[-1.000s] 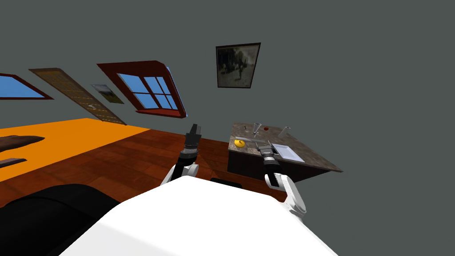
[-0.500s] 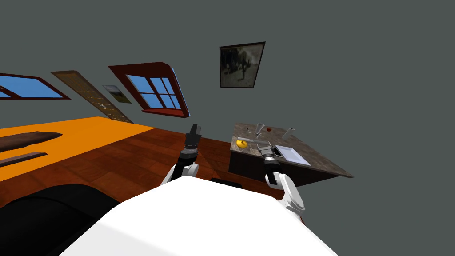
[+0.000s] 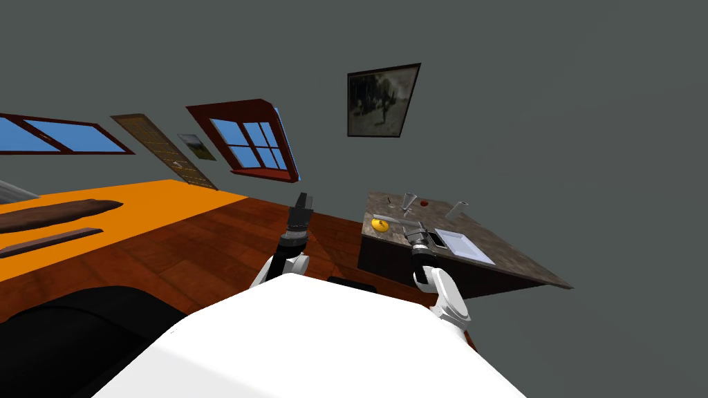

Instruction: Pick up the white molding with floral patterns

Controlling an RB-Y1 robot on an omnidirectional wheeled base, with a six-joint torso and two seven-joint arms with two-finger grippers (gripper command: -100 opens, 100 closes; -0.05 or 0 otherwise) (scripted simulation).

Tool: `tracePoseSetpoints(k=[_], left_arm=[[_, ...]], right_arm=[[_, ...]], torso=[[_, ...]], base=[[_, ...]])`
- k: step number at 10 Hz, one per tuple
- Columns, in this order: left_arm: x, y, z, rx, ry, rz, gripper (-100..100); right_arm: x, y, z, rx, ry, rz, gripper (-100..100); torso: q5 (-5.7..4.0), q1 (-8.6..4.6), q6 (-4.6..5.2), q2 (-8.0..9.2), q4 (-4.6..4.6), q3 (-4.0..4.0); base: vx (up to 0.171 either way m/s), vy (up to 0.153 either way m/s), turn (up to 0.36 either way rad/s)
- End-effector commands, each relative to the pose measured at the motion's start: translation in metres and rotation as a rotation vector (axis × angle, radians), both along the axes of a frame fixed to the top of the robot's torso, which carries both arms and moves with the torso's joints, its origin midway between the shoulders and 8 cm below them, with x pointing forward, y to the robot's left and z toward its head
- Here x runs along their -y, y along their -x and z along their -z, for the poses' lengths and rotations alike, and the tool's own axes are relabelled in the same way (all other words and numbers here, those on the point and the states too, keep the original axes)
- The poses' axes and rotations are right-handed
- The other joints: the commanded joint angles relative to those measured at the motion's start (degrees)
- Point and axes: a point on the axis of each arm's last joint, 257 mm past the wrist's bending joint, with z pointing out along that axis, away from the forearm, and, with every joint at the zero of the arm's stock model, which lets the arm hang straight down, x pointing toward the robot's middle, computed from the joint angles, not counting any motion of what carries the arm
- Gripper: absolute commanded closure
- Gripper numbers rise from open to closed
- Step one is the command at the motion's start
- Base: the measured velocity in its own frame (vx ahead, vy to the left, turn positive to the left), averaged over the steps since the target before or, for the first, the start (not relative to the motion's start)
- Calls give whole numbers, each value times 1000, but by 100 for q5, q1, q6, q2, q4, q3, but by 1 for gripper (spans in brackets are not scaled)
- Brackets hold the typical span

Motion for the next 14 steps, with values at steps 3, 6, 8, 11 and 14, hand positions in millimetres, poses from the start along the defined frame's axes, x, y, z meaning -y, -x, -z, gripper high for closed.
tracePoseSetpoints(k=[3,6,8,11,14], left_arm=[[0,0,0,0,0,0,0],[0,0,0,0,0,0,0],[0,0,0,0,0,0,0],[0,0,0,0,0,0,0],[0,0,0,0,0,0,0]], right_arm=[[21,-5,22,-75,158,82,-100],[28,-6,31,-110,245,111,-100],[35,-6,38,-139,301,135,-100],[51,-6,60,-221,437,192,-100],[57,-5,74,-269,499,216,-100]], torso=[[0,0,0,-1,0,0],[0,-2,0,-3,-1,-2],[0,-2,1,-2,0,-1],[0,-3,1,-8,-2,-5],[-1,-8,1,-8,-2,-5]], base=[[15,19,92],[19,14,59],[19,10,58],[35,7,107],[38,-1,65]])
